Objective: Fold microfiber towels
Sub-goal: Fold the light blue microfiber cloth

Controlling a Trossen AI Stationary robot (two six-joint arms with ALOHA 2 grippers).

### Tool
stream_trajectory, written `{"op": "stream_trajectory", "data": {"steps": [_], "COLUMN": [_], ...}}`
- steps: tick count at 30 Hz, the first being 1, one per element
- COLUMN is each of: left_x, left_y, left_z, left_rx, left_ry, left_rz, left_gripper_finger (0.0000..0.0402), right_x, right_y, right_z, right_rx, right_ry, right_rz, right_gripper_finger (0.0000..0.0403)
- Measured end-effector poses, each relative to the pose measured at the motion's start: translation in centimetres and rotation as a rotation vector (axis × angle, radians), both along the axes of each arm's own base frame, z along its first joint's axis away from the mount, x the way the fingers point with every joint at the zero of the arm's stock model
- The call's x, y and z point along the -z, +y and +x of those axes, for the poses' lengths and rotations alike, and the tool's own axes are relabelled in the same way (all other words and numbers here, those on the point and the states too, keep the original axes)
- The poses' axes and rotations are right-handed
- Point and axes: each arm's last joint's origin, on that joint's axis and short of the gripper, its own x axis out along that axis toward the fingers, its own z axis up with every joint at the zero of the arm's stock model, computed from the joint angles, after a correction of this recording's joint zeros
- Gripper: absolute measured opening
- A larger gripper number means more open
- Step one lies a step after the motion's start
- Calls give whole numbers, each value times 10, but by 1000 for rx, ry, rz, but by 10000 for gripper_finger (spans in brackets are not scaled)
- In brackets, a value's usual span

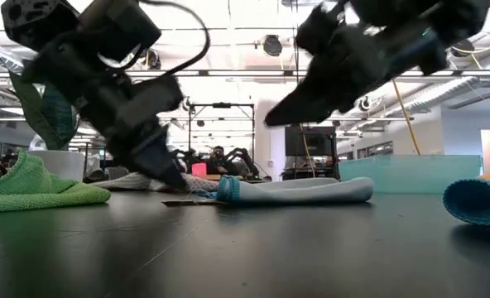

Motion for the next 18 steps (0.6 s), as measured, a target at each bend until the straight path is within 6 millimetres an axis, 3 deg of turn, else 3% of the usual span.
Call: {"op": "stream_trajectory", "data": {"steps": [4, 8, 18], "left_x": [-4, 6, 20], "left_y": [11, 17, 16], "left_z": [3, 11, 16], "left_rx": [-95, -78, -43], "left_ry": [-42, -42, -42], "left_rz": [68, 59, 44], "left_gripper_finger": [26, 26, 26], "right_x": [16, 25, 43], "right_y": [-17, -30, -45], "right_z": [21, 43, 61], "right_rx": [-3, -3, -98], "right_ry": [52, 63, 108], "right_rz": [-20, -56, 3], "right_gripper_finger": [135, 137, 133]}}
